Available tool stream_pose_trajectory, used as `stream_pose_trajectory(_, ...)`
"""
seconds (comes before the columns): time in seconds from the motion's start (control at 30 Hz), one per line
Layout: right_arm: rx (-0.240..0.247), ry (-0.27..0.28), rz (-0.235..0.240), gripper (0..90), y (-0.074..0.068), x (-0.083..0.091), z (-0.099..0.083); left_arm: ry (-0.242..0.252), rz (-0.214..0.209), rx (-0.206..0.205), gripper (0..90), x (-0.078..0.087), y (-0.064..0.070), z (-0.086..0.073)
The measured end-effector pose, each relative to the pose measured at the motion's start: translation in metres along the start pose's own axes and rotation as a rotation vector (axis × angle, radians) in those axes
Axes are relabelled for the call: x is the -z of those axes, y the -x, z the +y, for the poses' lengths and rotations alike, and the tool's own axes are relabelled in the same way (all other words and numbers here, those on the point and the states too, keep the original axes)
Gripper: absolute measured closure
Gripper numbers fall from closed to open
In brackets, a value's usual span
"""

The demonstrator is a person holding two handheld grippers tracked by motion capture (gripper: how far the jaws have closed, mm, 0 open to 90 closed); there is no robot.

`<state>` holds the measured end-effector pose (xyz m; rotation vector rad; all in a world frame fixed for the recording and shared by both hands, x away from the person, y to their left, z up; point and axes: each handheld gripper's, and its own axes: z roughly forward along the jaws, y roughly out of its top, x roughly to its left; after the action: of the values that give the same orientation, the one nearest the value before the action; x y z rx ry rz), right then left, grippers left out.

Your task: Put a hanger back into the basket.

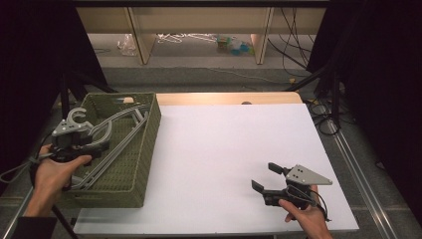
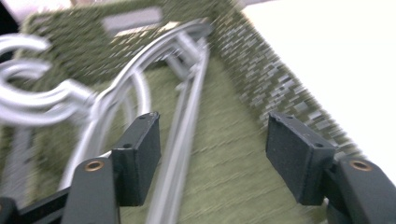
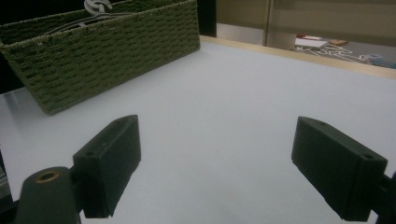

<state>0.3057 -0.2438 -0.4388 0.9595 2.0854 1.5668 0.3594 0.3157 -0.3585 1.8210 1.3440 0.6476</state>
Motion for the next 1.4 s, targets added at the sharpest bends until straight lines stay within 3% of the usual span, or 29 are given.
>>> stream_pose_trajectory(0.13,-0.002,-0.007,0.000,16.5,0.000,0.000,0.000,0.031,-0.091,0.029,32.3,0.000,0.017,0.000)
stream_pose_trajectory(0.37,0.003,-0.015,-0.010,16.5,0.001,0.001,0.001,0.075,-0.160,0.017,30.3,-0.003,0.043,-0.001)
stream_pose_trajectory(0.7,0.000,-0.010,0.000,16.6,0.001,0.000,0.001,0.114,-0.203,-0.012,28.8,-0.007,0.063,-0.004)
stream_pose_trajectory(0.9,0.000,-0.010,0.002,16.5,0.001,0.000,0.001,0.142,-0.238,-0.005,25.4,-0.008,0.070,-0.006)
stream_pose_trajectory(1.07,0.003,-0.005,-0.007,16.5,0.001,0.001,0.001,0.148,-0.256,-0.030,22.3,-0.009,0.079,-0.008)
stream_pose_trajectory(1.13,-0.001,-0.004,0.000,16.5,0.001,0.000,0.001,0.158,-0.259,-0.023,21.9,-0.009,0.084,-0.009)
stream_pose_trajectory(1.17,-0.002,-0.002,0.007,16.5,0.001,-0.001,0.001,0.163,-0.267,-0.041,21.2,-0.010,0.085,-0.009)
stream_pose_trajectory(1.3,0.003,0.002,0.009,16.5,0.001,-0.001,0.001,0.176,-0.286,-0.043,19.1,-0.009,0.094,-0.011)
stream_pose_trajectory(1.33,0.006,0.000,0.005,16.5,0.001,-0.001,0.001,0.180,-0.282,-0.024,18.1,-0.009,0.097,-0.011)
stream_pose_trajectory(1.4,-0.002,0.002,0.012,16.5,0.001,-0.002,0.001,0.188,-0.297,-0.038,17.0,-0.009,0.100,-0.012)
